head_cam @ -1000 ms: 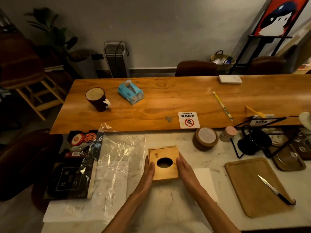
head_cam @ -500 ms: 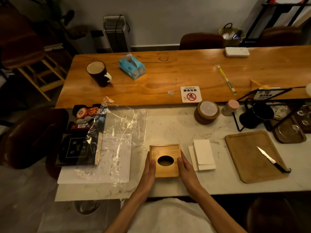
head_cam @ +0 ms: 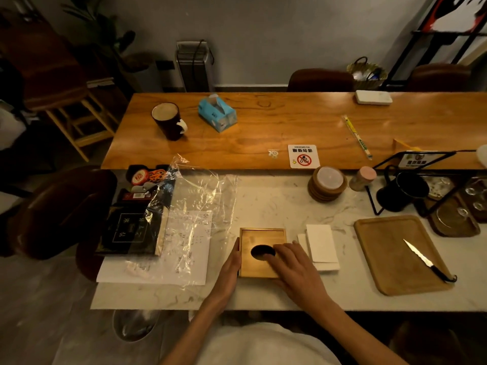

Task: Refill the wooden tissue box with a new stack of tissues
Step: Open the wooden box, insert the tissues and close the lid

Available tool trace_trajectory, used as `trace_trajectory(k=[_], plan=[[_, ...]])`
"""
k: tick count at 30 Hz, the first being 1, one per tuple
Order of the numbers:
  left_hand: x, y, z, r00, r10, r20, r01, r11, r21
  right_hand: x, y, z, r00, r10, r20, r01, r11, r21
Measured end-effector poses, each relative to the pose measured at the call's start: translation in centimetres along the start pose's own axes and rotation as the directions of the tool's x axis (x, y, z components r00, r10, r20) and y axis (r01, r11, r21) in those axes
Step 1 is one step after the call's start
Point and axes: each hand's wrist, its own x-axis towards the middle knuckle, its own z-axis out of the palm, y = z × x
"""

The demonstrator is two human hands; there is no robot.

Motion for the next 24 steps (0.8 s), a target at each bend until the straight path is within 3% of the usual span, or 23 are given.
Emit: trace_trajectory(k=[4, 8, 11, 13, 15, 22, 24], plan=[[0.0, 0.0, -0.1, 1.000, 0.016, -0.009, -0.015, 1.000, 0.006, 0.8, 1.1, -2.2, 0.995, -0.055, -0.079, 0.057, 0.998, 0.018], [0.0, 0.2, -0.1, 1.000, 0.018, -0.016, -0.016, 0.995, 0.094, 5.7, 2.9, -6.3, 0.987, 0.149, 0.066, -0.160, 0.962, 0.221], [0.3, -0.1, -0.2, 1.000, 0.013, -0.008, -0.012, 0.994, 0.106, 10.7, 3.7, -7.4, 0.905, 0.372, 0.207, -0.423, 0.738, 0.525], [0.4, -0.1, -0.2, 1.000, 0.027, 0.013, -0.028, 0.994, 0.105, 12.6, 4.1, -6.7, 0.836, 0.471, 0.281, -0.536, 0.597, 0.597], [0.5, -0.2, -0.1, 0.998, 0.051, 0.021, -0.053, 0.994, 0.098, 13.3, 4.7, -5.8, 0.793, 0.514, 0.328, -0.594, 0.528, 0.607], [-0.3, 1.0, -0.1, 0.999, 0.030, 0.016, -0.032, 0.990, 0.140, 13.0, 5.0, -4.8, 0.812, 0.477, 0.337, -0.580, 0.591, 0.561], [-0.8, 2.3, 0.3, 0.993, 0.024, -0.115, -0.002, 0.983, 0.184, 12.5, 6.0, -5.7, 0.828, 0.409, 0.383, -0.560, 0.632, 0.535]])
